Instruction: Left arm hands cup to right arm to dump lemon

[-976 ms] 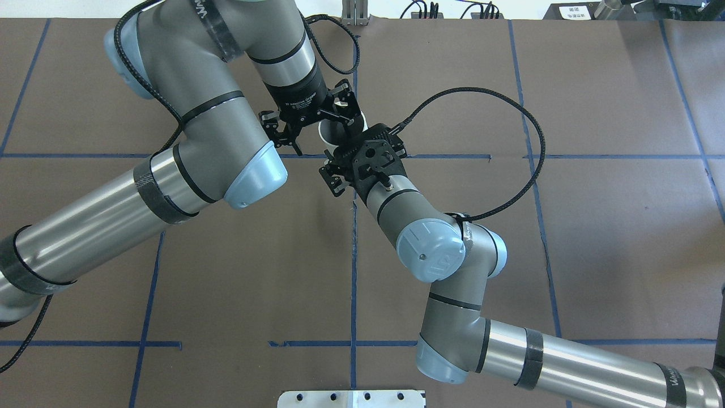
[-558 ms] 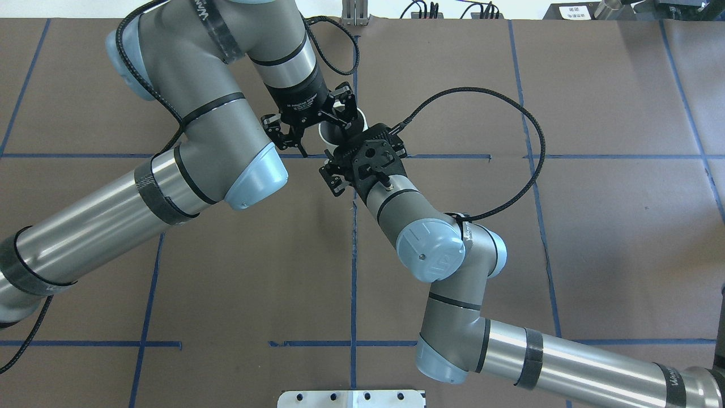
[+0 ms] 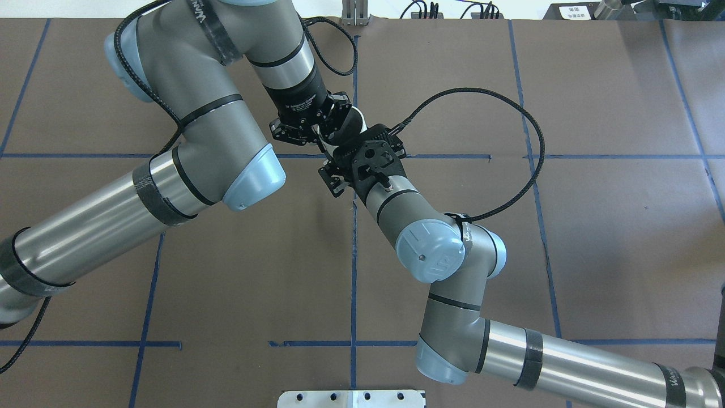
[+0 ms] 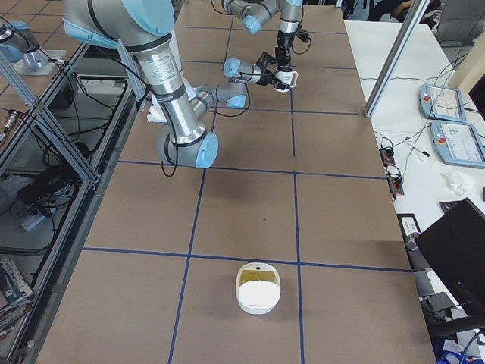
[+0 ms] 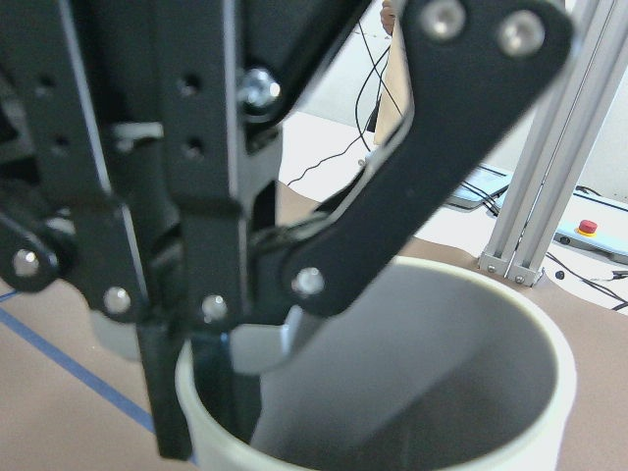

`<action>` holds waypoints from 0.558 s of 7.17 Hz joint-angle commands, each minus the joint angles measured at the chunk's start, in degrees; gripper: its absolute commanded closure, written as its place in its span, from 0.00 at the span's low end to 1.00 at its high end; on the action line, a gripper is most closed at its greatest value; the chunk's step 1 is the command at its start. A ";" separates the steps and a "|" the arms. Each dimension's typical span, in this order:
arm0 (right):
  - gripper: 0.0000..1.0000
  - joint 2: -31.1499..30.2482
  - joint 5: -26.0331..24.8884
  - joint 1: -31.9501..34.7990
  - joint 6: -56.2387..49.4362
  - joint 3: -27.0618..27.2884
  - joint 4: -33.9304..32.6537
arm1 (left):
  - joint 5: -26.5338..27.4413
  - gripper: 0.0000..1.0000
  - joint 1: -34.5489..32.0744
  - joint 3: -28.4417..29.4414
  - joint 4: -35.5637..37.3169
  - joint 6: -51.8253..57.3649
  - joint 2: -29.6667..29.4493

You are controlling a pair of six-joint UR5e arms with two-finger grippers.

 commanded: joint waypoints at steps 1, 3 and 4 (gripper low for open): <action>0.02 -0.26 -0.08 0.05 0.00 -0.01 0.51 | -0.05 1.00 -0.02 -0.14 -0.01 0.10 0.02; 0.00 -0.44 -0.08 -0.04 0.00 -0.01 0.42 | -0.05 1.00 -0.02 -0.23 -0.01 0.10 0.02; 0.00 -0.53 -0.08 -0.12 0.00 -0.01 0.42 | -0.05 1.00 -0.02 -0.40 -0.01 0.10 0.02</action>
